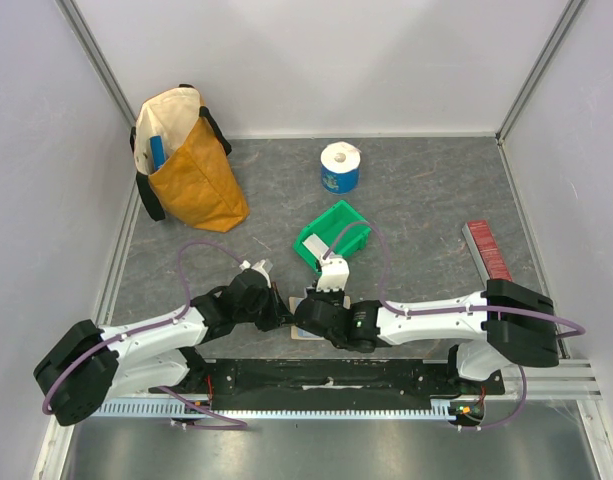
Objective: Put the credit cards into the card holder
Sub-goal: Turn over the card slot in the card holder.
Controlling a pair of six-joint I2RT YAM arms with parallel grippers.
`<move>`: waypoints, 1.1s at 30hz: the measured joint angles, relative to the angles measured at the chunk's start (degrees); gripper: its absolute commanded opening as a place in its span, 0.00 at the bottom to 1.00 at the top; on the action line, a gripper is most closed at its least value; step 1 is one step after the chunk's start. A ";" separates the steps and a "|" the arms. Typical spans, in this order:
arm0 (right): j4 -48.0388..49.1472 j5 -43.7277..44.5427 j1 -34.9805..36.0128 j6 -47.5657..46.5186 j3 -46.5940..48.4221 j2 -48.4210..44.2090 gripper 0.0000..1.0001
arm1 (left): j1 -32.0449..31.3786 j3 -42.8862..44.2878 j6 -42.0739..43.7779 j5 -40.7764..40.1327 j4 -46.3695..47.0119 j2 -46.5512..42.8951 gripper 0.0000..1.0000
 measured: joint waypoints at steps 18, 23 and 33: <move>1.11 0.13 0.83 -0.96 1.62 1.36 0.00 | 0.00 0.00 0.00 -0.02 -0.07 -0.33 0.02; 1.38 -0.09 0.83 -0.98 1.62 1.40 0.00 | 0.00 0.00 0.00 -0.02 -0.11 -0.33 0.02; 2.47 -0.09 0.83 -1.42 1.60 0.74 0.00 | 0.00 0.00 0.00 -0.02 -0.04 -0.33 0.02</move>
